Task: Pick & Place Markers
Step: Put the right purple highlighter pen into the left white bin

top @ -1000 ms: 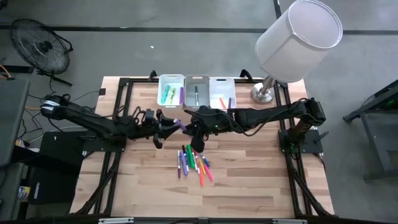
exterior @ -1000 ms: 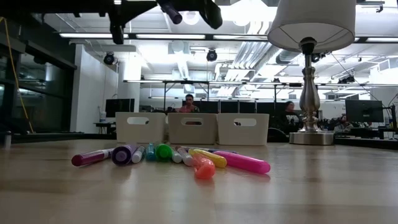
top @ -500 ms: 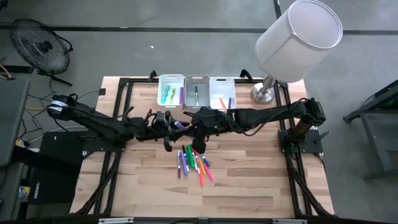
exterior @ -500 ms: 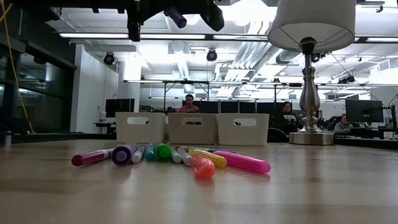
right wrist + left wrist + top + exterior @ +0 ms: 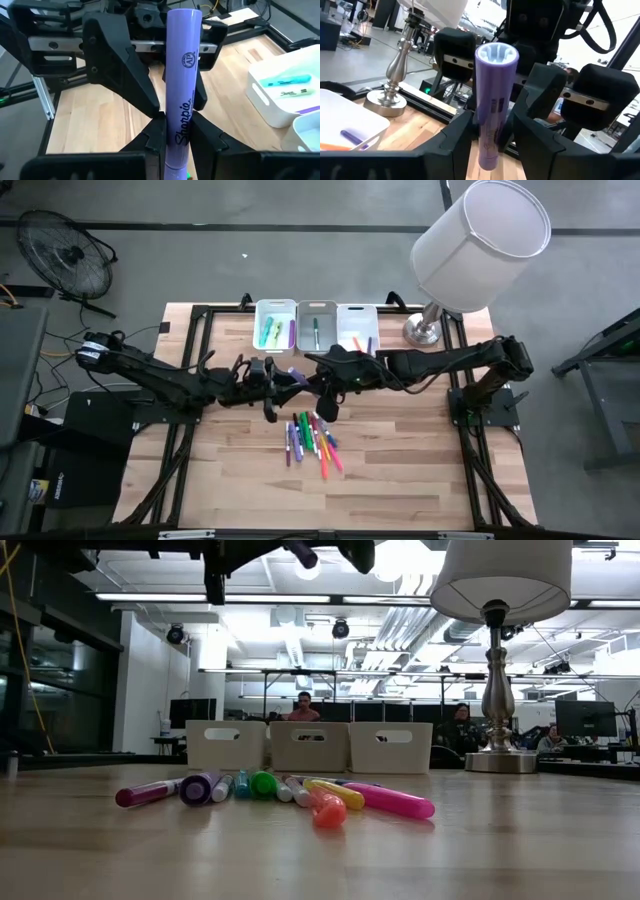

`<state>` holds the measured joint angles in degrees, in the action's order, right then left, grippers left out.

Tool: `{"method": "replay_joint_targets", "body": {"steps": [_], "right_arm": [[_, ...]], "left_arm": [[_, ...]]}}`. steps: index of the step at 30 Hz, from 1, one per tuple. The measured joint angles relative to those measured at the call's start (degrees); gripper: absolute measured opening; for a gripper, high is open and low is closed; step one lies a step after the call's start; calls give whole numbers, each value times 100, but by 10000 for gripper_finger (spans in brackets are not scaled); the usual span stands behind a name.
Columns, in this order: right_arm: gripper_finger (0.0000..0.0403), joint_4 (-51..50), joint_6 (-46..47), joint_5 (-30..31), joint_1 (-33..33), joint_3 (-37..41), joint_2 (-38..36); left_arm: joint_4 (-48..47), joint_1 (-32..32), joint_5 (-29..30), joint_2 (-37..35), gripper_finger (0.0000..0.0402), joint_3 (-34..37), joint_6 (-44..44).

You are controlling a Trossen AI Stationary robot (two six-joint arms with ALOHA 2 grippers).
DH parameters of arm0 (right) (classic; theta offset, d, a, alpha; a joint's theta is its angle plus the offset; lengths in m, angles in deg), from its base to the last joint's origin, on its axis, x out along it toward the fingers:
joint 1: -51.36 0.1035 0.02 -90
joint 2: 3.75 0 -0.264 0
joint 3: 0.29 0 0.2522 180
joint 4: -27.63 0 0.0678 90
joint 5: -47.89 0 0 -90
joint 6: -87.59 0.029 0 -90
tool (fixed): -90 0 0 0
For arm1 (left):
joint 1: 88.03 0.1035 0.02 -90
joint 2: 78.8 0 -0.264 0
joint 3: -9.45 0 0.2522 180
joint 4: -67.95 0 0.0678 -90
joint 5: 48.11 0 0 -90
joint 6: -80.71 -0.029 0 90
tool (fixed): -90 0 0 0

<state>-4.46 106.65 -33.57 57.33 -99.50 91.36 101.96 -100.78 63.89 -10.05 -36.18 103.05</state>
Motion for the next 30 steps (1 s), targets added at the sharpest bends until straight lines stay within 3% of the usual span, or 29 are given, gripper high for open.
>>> {"method": "replay_joint_targets", "body": {"steps": [11,14,18,25,27,30], "right_arm": [[51,-86,-113,-100,0,0,13],[51,-103,-119,-93,0,0,13],[51,-134,-173,-101,0,0,14],[51,-181,-284,-180,-4,0,22],[73,-247,-296,-208,-11,0,18],[137,-597,-200,-235,-59,4,-132]], "left_arm": [[-6,2,153,4,138,-177,-301],[-38,2,174,4,119,-177,-303],[-118,2,224,2,58,-177,-263],[-275,2,345,0,61,-186,-130],[-315,2,391,0,61,-187,-123],[-445,2,556,9,61,-174,-124]]}}
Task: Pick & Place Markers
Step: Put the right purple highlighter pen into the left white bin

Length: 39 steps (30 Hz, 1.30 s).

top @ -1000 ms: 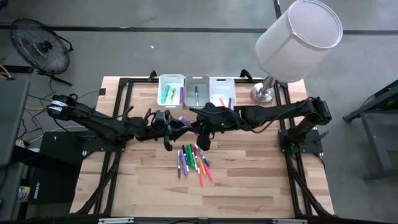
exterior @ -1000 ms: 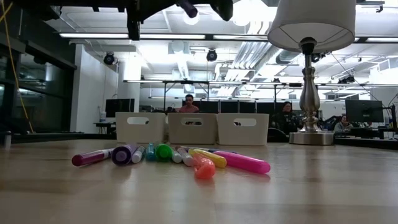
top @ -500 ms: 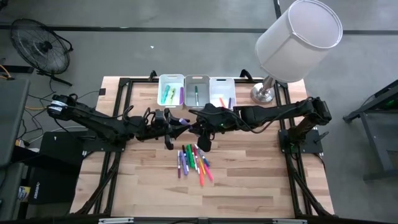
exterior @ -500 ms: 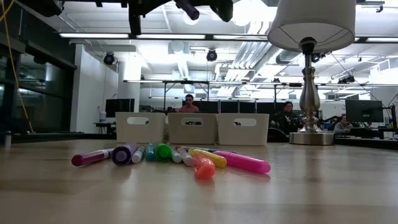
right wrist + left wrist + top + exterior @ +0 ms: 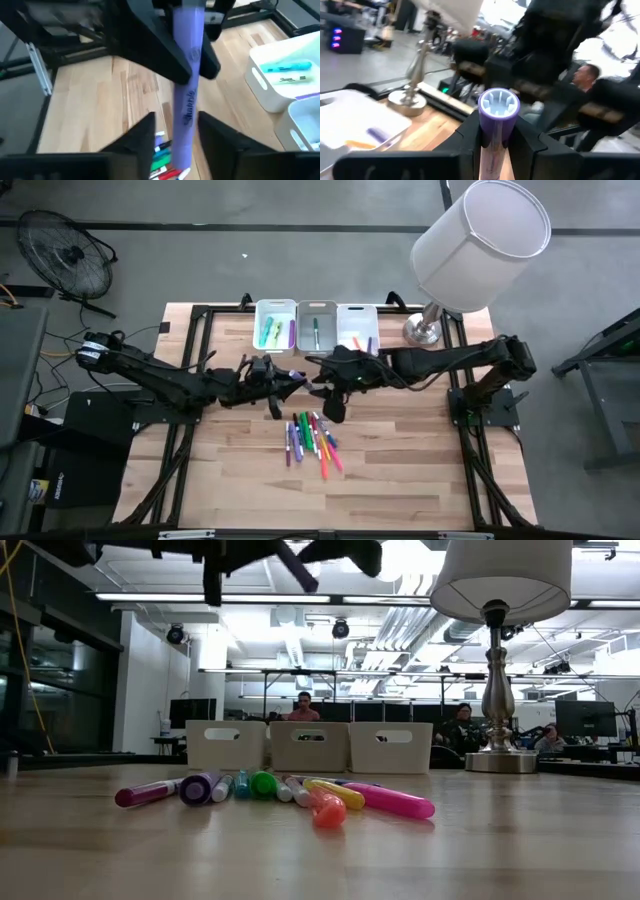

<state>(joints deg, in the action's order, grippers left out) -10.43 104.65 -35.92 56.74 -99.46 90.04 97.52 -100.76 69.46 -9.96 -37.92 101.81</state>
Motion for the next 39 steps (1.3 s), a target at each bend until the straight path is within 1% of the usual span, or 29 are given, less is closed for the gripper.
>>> {"method": "replay_joint_targets", "body": {"steps": [2,5,8,10,12,14,15,17,19,22,24,26,30,33,36,39], "right_arm": [[172,-283,89,18,-69,-11,-160],[202,-953,219,272,-181,-10,-420],[209,-1598,295,612,-257,-4,-751],[208,-1961,368,877,-282,-7,-958],[207,-2326,385,1180,-276,-7,-1101],[208,-2549,389,1469,-276,-7,-1206],[208,-2666,390,1575,-275,-5,-1250],[207,-2824,391,1639,-275,-4,-1314],[208,-2919,403,1639,-275,-4,-1339],[208,-3075,475,1639,-273,-4,-1325],[208,-3155,498,1671,-271,-4,-1324],[208,-3222,501,1757,-271,-4,-1328],[209,-3393,605,1943,-273,-4,-1326],[209,-3424,700,2087,-273,-4,-1326],[209,-3440,699,2266,-273,-4,-1324],[209,-3440,752,2424,-277,-4,-1324]], "left_arm": [[-76,2,191,0,61,0,7],[-225,2,652,-3,61,0,15],[-213,85,1328,-4,61,0,31],[-306,230,1778,-4,61,0,166],[-469,450,2096,-4,61,0,350],[-670,723,2189,-4,61,0,543],[-803,893,2126,-4,61,0,653],[-1143,1282,1869,-4,61,-18,912],[-1642,1706,1457,-4,61,-123,1198],[-2826,2377,682,-4,61,-437,1532],[-3681,2783,234,-2,61,-731,1579],[-4455,3159,-45,15,61,-1066,1566],[-5632,3928,-580,233,61,-1630,1258],[-5792,4571,-1250,469,61,-1991,956],[-6154,5146,-2051,852,61,-2252,911],[-6480,5546,-2745,1292,61,-2627,902]]}}
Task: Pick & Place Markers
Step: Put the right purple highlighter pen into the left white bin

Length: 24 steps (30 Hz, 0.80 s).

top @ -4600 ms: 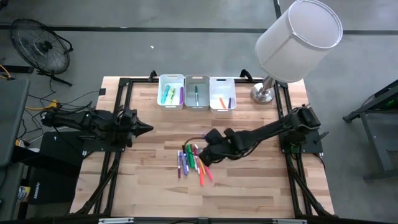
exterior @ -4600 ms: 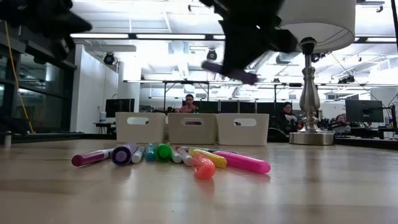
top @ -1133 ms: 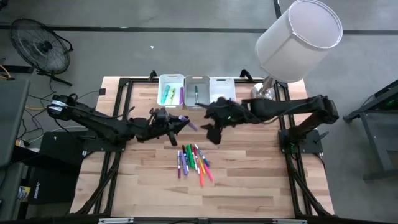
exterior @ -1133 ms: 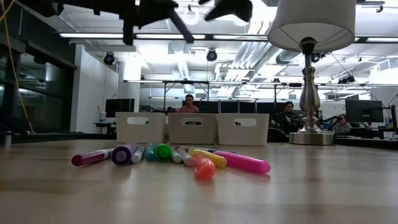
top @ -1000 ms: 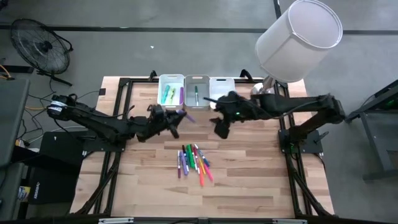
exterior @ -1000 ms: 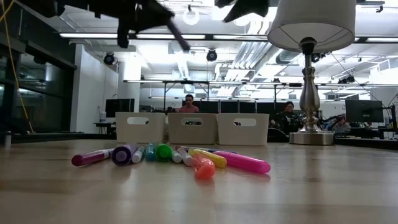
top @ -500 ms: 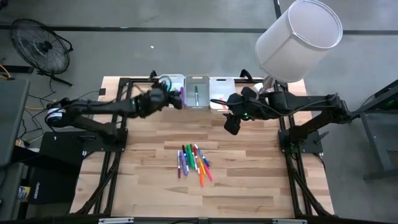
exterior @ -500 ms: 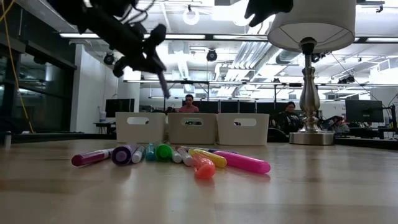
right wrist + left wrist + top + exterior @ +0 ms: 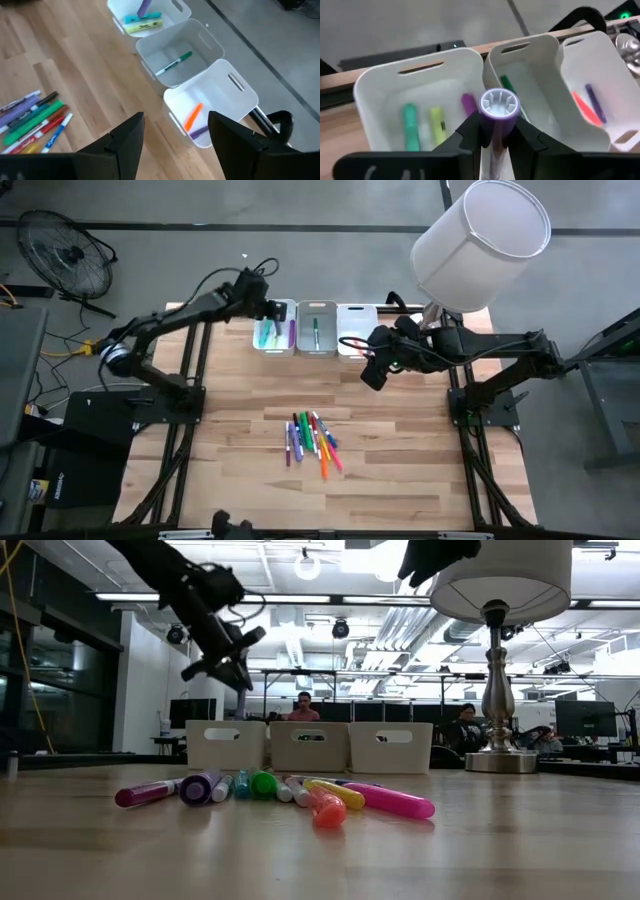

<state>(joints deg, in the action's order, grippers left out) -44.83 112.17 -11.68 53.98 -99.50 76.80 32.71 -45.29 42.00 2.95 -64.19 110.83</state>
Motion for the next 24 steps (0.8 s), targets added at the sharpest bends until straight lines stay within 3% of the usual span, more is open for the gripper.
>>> {"method": "replay_joint_targets", "body": {"steps": [4,14,24], "right_arm": [[209,-28,97,155,-1,0,0],[210,-86,245,381,-1,0,2],[210,-449,484,365,21,2,8]], "left_arm": [[-770,330,-461,582,61,-546,-185],[-1989,338,-544,1738,61,-1949,-674],[-2419,338,-586,2270,80,-2199,-600]]}}
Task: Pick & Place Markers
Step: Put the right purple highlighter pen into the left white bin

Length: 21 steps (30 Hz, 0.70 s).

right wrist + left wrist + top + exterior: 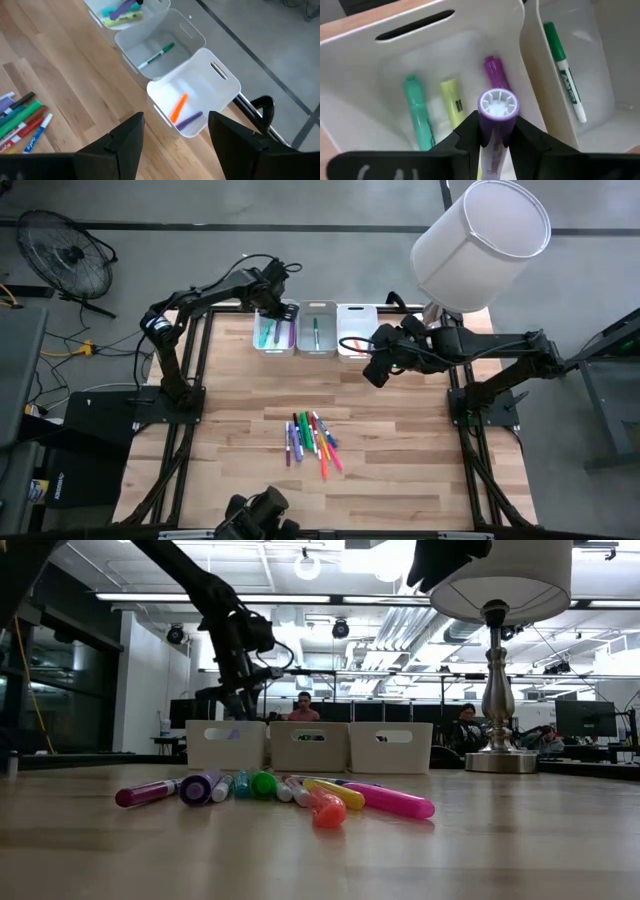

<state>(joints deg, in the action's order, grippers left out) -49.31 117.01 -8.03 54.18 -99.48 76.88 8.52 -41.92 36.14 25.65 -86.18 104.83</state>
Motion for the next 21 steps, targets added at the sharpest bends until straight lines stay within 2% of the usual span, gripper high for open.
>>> {"method": "replay_joint_targets", "body": {"steps": [12,16,21], "right_arm": [[210,-139,158,-297,23,0,1],[209,-139,169,-333,67,0,1],[210,-142,329,-291,223,0,3]], "left_arm": [[-77,-11,-18,2,88,0,-16],[-68,-47,-312,2,89,0,-182],[-48,-201,-287,2,93,0,-290]]}}
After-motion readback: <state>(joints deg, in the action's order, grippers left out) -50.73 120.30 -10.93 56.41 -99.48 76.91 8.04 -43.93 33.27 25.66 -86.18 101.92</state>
